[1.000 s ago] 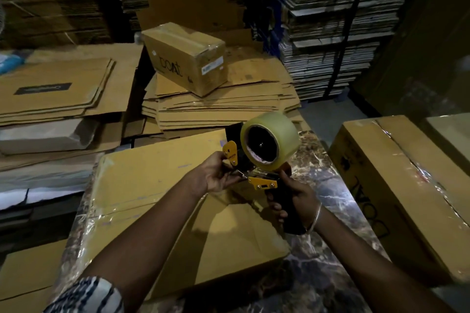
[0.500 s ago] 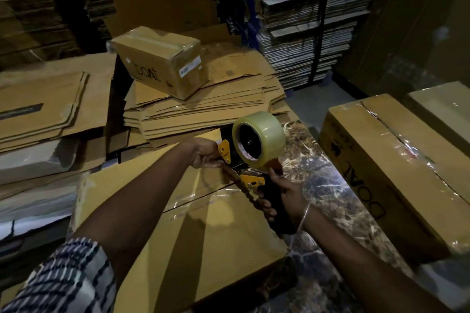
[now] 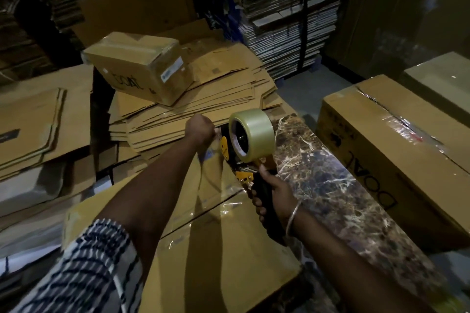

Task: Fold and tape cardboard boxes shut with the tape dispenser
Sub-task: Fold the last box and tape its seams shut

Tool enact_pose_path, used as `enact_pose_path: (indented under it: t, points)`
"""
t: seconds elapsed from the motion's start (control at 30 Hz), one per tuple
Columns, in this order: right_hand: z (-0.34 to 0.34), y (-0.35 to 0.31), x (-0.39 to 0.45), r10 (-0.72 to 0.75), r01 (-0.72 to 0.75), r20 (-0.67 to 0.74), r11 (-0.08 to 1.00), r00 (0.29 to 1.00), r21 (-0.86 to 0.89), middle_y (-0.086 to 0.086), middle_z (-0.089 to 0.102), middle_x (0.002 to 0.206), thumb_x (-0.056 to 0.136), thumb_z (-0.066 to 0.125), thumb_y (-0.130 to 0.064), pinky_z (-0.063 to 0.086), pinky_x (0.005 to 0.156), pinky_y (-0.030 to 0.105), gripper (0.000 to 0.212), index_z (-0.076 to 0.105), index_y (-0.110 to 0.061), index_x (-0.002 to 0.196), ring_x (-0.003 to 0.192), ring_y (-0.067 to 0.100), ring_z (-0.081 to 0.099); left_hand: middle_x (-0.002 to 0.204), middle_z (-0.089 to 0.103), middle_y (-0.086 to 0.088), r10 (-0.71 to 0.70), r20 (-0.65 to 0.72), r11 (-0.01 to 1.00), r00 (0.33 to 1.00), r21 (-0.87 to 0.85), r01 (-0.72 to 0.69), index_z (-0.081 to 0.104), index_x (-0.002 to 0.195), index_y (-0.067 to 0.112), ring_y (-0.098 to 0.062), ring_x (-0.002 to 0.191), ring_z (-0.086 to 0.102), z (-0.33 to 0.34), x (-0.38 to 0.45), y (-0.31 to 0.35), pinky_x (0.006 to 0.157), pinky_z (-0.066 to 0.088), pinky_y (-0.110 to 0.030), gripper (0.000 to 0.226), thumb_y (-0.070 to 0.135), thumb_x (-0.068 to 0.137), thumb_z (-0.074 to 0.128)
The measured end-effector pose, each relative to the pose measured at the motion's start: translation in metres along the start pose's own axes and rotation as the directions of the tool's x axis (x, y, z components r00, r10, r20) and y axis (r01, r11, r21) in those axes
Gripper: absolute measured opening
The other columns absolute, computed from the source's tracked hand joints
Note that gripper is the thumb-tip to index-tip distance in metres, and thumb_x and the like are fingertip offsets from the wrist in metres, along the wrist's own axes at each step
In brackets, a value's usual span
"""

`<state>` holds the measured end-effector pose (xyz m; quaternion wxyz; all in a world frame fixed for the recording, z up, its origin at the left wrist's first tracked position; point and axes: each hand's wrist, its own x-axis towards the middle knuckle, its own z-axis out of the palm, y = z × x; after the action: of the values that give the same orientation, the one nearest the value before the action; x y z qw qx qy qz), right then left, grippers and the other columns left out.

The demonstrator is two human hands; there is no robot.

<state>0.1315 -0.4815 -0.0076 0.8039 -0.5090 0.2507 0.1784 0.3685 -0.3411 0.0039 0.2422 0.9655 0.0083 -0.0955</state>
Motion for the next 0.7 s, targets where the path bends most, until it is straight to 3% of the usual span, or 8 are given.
enact_pose_path:
  t: [0.1, 0.17, 0.37, 0.5, 0.7]
  points:
    - [0.007, -0.005, 0.010, 0.001, 0.000, -0.026, 1.000, 1.000, 0.028, 0.005, 0.042, 0.054, 0.092, 0.047, -0.066, 0.024, 0.046, 0.026, 0.062, 0.052, -0.013, 0.062, 0.042, 0.018, 0.033, 0.079, 0.073, -0.020, 0.055, -0.041, 0.998, 0.998, -0.027, -0.056, 0.077, 0.077, 0.002, -0.034, 0.077, 0.071, 0.007, 0.002, 0.009, 0.069, 0.060, -0.043, 0.018, 0.006, 0.088, 0.063]
    - [0.009, -0.007, 0.016, 0.007, -0.006, -0.028, 0.999, 1.000, 0.033, 0.005, 0.042, 0.055, 0.092, 0.048, -0.067, 0.024, 0.047, 0.026, 0.061, 0.052, -0.013, 0.062, 0.042, 0.018, 0.033, 0.081, 0.072, -0.019, 0.083, -0.079, 0.997, 0.993, 0.016, -0.082, 0.077, 0.082, 0.001, -0.034, 0.077, 0.068, 0.009, 0.003, 0.015, 0.064, 0.051, -0.036, 0.021, 0.004, 0.089, 0.058]
    - [0.014, -0.013, 0.026, 0.055, -0.055, -0.003, 0.998, 0.999, 0.017, 0.004, 0.041, 0.055, 0.091, 0.047, -0.069, 0.025, 0.046, 0.025, 0.063, 0.050, -0.013, 0.063, 0.042, 0.018, 0.033, 0.077, 0.069, -0.019, 0.015, -0.154, 0.999, 0.988, 0.030, -0.011, 0.073, 0.075, 0.000, -0.033, 0.070, 0.064, 0.013, 0.009, 0.007, 0.060, 0.051, -0.042, 0.018, 0.007, 0.085, 0.060]
    - [0.018, -0.017, 0.032, 0.111, -0.111, 0.016, 0.994, 0.994, 0.021, 0.003, 0.041, 0.055, 0.090, 0.045, -0.072, 0.025, 0.048, 0.026, 0.064, 0.050, -0.014, 0.063, 0.043, 0.017, 0.033, 0.070, 0.064, -0.015, 0.015, -0.134, 0.998, 0.991, 0.068, -0.006, 0.073, 0.077, 0.000, -0.031, 0.067, 0.059, 0.010, 0.018, 0.001, 0.055, 0.040, -0.035, 0.019, 0.011, 0.087, 0.060]
    - [0.016, -0.017, 0.037, 0.131, -0.131, 0.018, 0.991, 0.991, -0.007, 0.003, 0.040, 0.056, 0.090, 0.043, -0.073, 0.024, 0.047, 0.025, 0.065, 0.049, -0.014, 0.062, 0.043, 0.016, 0.033, 0.056, 0.058, -0.011, 0.026, -0.097, 0.998, 0.995, 0.063, -0.020, 0.064, 0.059, 0.002, -0.027, 0.055, 0.057, 0.018, 0.022, -0.013, 0.055, 0.051, -0.038, 0.025, 0.010, 0.082, 0.063]
